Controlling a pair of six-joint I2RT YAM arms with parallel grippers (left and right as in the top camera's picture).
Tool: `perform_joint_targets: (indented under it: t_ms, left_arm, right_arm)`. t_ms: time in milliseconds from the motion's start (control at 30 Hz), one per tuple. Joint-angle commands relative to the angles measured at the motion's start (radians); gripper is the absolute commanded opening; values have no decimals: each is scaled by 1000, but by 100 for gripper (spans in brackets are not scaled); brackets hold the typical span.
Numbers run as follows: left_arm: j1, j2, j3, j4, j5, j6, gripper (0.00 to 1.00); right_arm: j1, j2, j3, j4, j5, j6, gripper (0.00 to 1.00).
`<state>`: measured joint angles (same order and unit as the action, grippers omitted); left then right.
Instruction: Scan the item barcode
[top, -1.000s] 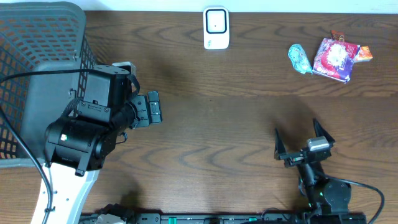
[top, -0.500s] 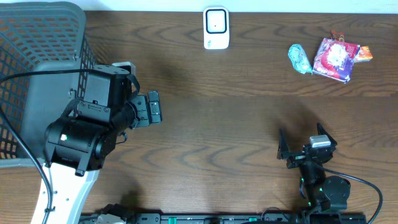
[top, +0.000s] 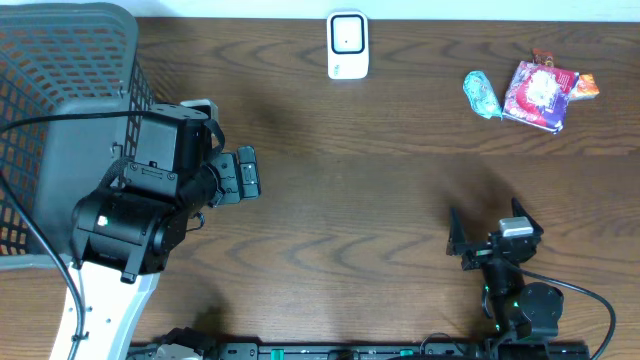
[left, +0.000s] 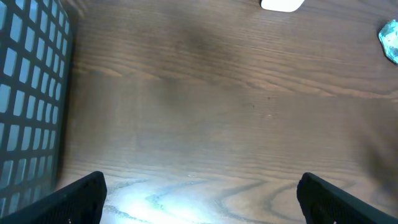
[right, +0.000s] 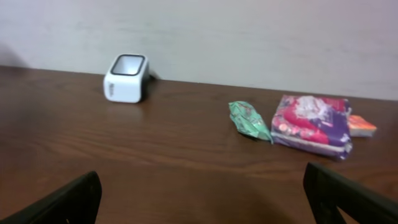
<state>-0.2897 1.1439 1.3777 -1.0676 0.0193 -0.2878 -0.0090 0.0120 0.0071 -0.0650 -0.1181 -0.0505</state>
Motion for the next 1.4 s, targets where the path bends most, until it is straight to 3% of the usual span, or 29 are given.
perform_joint_targets:
  t_ms: [0, 1367]
  left_arm:
    - [3, -1, 8, -2, -13, 5, 98]
    - [-2, -1, 8, -10, -13, 5, 98]
  right_arm:
    - [-16, -7, 0, -15, 114, 113, 99]
    - [-16, -7, -1, -11, 97, 105, 99]
